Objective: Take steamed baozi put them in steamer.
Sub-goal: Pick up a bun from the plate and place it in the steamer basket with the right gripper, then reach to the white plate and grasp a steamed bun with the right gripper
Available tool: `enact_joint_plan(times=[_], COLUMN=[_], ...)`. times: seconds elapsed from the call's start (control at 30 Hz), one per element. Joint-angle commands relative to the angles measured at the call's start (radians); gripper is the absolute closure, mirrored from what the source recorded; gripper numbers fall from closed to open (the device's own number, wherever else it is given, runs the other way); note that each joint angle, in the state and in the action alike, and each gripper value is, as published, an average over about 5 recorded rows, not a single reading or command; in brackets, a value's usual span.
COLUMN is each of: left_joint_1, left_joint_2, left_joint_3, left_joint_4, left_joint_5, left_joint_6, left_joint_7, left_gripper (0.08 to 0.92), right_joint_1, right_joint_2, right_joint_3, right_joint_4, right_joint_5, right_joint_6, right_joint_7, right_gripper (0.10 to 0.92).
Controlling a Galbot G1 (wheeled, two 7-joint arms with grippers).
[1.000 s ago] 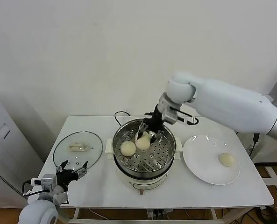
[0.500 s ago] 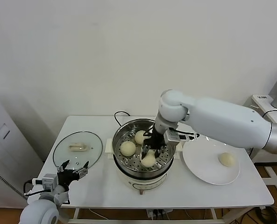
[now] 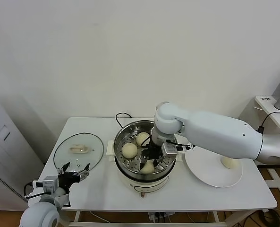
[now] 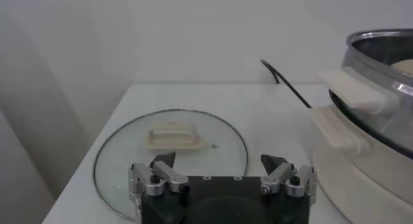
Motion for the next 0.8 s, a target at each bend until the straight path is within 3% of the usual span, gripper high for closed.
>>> enact_joint_plan(times=[0.03, 0.27, 0.5, 0.8], left_joint_1=[0.002, 0.002, -0.004, -0.013], left_joint_2=[0.000, -0.001, 0.003, 0.008], left_joint_3=[-0.001, 0.000, 0.000, 0.002], left_joint_4=[0.002, 0.003, 0.001, -0.001], left_joint_5=[0.000, 0.000, 0.000, -0.001], left_joint_6=[-0.001, -0.002, 0.000, 0.003], left_joint_7=[0.001, 0.002, 0.001, 0.000], left_gripper=[0.177, 0.177, 0.177, 0.177], right_joint_1=[-0.026, 0.027, 0.140, 0.245], right_joint_2=[0.006, 0.003, -0.025, -0.202], right_joint_3=[0.011, 0.062, 0.168, 0.062], right_joint_4=[0.005, -0.015, -0.175, -0.389], right_joint_5=[-0.031, -0.012, 0.047, 0.183], right_joint_6=[0.004, -0.007, -0.069, -0.362], right_joint_7=[0.011, -0.017, -0.070, -0.165], right_gripper=[0.379, 0.216, 0.203, 0.203])
